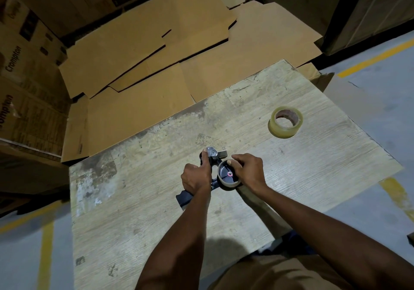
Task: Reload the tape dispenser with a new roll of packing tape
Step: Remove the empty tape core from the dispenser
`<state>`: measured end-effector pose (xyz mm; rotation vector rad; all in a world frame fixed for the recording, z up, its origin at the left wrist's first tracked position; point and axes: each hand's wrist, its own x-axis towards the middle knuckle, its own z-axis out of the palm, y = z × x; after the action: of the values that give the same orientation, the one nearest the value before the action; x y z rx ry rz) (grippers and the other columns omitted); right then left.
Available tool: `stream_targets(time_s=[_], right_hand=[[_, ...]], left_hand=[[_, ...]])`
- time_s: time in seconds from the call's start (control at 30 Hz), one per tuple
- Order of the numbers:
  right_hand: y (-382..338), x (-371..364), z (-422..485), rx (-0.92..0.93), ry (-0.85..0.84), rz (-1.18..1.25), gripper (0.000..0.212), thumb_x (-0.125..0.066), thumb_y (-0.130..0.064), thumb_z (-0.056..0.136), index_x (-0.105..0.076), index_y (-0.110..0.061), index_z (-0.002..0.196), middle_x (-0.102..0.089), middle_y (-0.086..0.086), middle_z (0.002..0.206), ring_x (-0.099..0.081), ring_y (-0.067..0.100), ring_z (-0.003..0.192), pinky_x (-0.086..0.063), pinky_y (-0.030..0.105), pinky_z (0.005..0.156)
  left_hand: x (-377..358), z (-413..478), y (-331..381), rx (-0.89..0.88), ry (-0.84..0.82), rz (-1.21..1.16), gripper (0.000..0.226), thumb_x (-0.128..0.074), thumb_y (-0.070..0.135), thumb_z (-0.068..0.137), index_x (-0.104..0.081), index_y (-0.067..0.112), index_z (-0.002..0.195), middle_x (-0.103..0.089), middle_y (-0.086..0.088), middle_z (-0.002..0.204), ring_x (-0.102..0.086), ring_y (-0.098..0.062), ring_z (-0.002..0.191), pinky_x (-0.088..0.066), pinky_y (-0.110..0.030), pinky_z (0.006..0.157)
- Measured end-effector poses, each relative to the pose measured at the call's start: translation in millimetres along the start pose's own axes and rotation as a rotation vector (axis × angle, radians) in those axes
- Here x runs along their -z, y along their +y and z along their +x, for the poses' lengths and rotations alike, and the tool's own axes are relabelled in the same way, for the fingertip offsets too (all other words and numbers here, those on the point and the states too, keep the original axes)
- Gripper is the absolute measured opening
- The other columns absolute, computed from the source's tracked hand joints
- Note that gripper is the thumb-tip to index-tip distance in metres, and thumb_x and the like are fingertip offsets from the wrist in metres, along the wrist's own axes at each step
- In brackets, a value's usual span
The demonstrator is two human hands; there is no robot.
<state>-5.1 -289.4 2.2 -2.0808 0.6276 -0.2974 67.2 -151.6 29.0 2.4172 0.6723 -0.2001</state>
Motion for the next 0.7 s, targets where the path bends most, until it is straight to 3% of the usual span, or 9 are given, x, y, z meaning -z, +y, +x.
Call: stream_targets(time_s=[0.27, 0.4, 0.57, 0.7], right_hand=[[3.9, -5.2, -3.8, 0.188, 0.049, -0.228, 0.005, -0.08, -0.009, 0.087, -0.079, -0.011, 0.083, -0.062, 0.007, 0.071, -0.059, 0.027, 0.073, -0.032, 0.024, 0.064], [4.2, -6.6, -5.9, 0.242, 0.104, -0.237, 0.009, -0.082, -0.004, 0.083, -0.075, -0.008, 0.08, -0.058, 0.008, 0.067, -0.058, 0.029, 0.067, -0.035, 0.026, 0.06], [2.7, -6.1, -5.9, 0.279, 0.126, -0.251, 0.01, -0.081, -0.002, 0.083, -0.073, -0.006, 0.079, -0.056, 0.01, 0.067, -0.056, 0.029, 0.065, -0.041, 0.033, 0.054], [6.3, -3.7, 0.1, 0.273, 0.092, -0.249, 0.007, -0.084, -0.007, 0.084, -0.077, -0.008, 0.085, -0.062, 0.009, 0.07, -0.059, 0.031, 0.067, -0.049, 0.037, 0.055]], left_hand=[[-3.7, 1.0, 1.2, 0.022, 0.002, -0.035, 0.081, -0.055, 0.089, 0.074, -0.064, 0.009, 0.082, -0.068, -0.008, 0.083, -0.067, -0.032, 0.08, -0.049, -0.034, 0.063], [-7.0, 0.6, 2.0, 0.044, 0.028, -0.071, 0.076, -0.057, 0.086, 0.075, -0.062, 0.011, 0.081, -0.065, -0.005, 0.079, -0.066, -0.031, 0.079, -0.055, -0.038, 0.068], [-6.6, 0.8, 1.9, 0.051, 0.057, -0.096, 0.071, -0.06, 0.081, 0.08, -0.063, 0.009, 0.083, -0.059, -0.003, 0.076, -0.064, -0.031, 0.08, -0.043, -0.033, 0.062], [-7.8, 1.3, 1.8, 0.031, 0.044, -0.072, 0.07, -0.059, 0.08, 0.081, -0.062, 0.01, 0.083, -0.058, -0.002, 0.075, -0.066, -0.033, 0.082, -0.042, -0.033, 0.062]])
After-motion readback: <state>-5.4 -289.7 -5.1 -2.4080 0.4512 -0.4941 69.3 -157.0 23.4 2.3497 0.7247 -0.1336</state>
